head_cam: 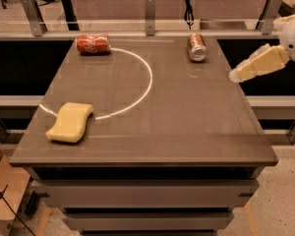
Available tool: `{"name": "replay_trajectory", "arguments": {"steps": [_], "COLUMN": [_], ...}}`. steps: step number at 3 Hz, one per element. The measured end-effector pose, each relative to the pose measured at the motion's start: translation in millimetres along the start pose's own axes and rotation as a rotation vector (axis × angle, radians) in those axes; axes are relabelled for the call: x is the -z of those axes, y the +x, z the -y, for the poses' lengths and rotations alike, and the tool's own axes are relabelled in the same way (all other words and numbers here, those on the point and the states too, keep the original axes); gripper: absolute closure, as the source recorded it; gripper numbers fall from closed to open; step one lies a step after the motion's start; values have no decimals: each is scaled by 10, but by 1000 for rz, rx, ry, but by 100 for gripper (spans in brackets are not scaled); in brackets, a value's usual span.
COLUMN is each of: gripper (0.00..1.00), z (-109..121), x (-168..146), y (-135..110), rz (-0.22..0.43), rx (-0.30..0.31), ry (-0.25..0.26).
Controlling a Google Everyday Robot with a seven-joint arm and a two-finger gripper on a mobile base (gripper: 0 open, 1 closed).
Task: Move orange can near sponge
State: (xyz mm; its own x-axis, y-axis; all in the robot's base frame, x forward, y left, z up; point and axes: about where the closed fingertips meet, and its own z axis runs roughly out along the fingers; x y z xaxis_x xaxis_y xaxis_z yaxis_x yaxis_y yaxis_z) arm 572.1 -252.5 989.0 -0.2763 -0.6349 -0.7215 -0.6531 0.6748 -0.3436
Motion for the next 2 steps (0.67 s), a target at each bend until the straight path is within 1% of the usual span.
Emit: {"name": "replay_trajectory", "arguments": {"steps": [1,2], "gripper": [0,0], "z": [-29,9], "x": [-354,-718], "y": [-133,-232], "rz": [65,130], "rx": [-58,-124], "ry": [-39,-70]}}
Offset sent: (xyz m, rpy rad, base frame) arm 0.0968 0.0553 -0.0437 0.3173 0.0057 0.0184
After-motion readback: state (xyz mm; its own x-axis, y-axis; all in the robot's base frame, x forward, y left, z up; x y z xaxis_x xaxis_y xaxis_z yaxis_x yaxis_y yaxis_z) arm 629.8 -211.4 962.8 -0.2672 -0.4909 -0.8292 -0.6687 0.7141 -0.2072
